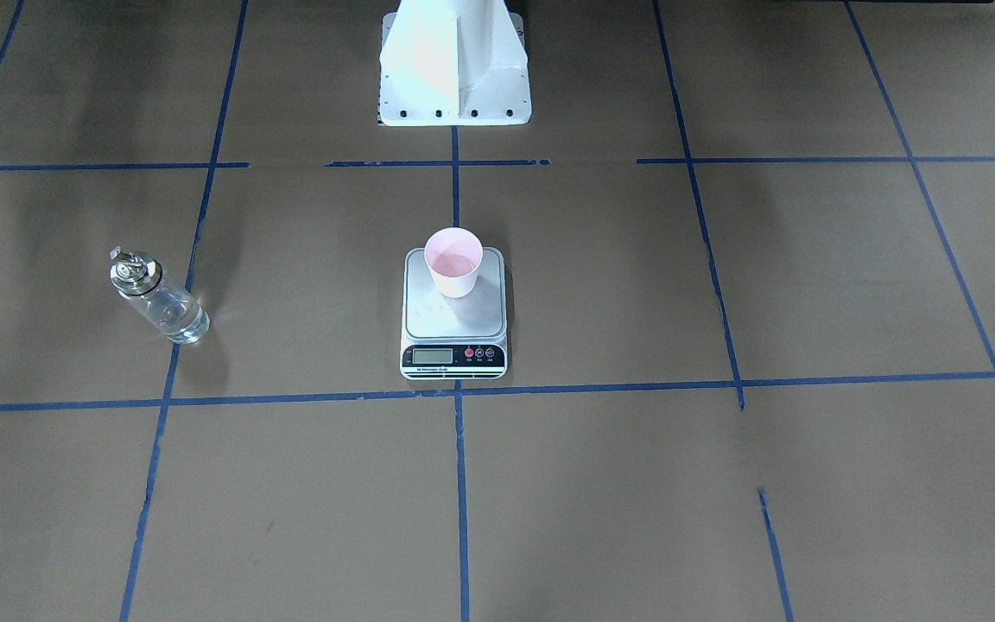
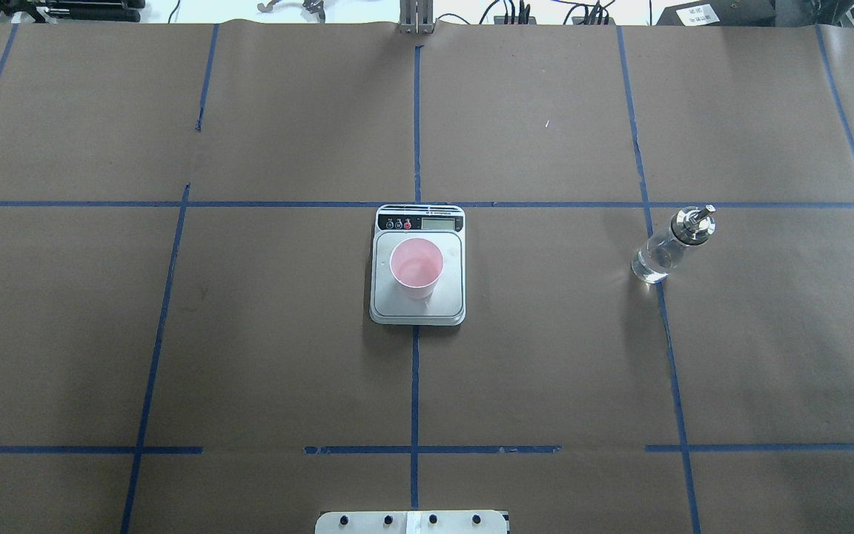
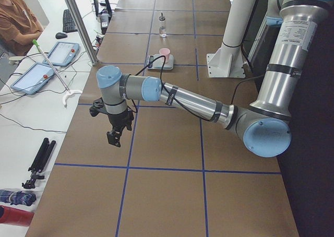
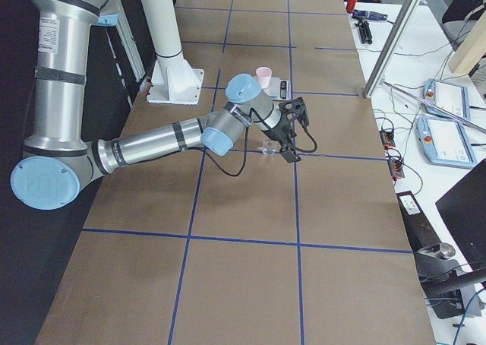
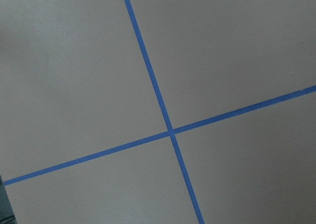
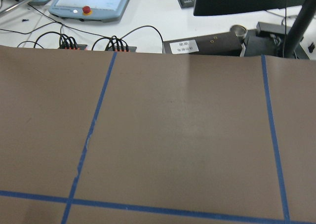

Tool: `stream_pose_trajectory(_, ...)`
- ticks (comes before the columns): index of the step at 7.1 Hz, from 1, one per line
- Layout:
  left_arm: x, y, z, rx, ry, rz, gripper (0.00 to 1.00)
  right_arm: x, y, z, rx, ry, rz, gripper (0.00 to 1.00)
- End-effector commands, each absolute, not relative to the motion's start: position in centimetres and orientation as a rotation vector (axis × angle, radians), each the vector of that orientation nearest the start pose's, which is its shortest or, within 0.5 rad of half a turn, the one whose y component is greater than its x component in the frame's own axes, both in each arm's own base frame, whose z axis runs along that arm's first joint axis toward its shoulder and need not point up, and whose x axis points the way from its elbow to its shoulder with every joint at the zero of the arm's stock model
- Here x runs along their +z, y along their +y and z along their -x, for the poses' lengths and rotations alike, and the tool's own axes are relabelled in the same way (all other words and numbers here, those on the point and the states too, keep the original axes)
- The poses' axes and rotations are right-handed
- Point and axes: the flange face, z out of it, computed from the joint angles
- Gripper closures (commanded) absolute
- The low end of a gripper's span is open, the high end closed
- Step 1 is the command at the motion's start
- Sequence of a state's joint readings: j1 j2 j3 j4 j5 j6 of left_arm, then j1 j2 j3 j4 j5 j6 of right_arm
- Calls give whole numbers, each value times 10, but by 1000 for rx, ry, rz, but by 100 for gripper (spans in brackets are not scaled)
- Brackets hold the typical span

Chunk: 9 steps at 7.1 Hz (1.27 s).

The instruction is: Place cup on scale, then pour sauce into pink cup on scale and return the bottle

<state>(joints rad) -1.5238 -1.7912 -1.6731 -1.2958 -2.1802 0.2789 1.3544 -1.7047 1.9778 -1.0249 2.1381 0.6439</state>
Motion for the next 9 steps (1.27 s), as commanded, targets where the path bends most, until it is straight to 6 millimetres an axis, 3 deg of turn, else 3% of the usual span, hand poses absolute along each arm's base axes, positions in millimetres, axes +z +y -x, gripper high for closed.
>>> stream_pose_trajectory(1,539,-567,51,363,606,-112,0,497,-454,3,80,-765,-321,0)
stream_pose_trajectory(3,547,-562,54,393,606,-111,0,535,-451,-13,-141,-641,-235,0)
stream_pose_trajectory(5,571,-551,55,379,613,-69,0,552,-457,-22,-116,-608,-146,0)
stream_pose_trajectory(6,588,-550,61,378,620,-47,0,582,-460,-43,-45,-631,-89,0)
stream_pose_trajectory(7,606,-543,74,401,652,-42,0,602,-463,-40,-38,-676,-52,0)
stream_pose_trajectory(8,626,-535,71,406,697,-23,0,606,-461,-52,-32,-746,-54,0)
stream_pose_trajectory(9,627,-534,71,405,700,-19,0,611,-458,-48,-32,-833,-33,0)
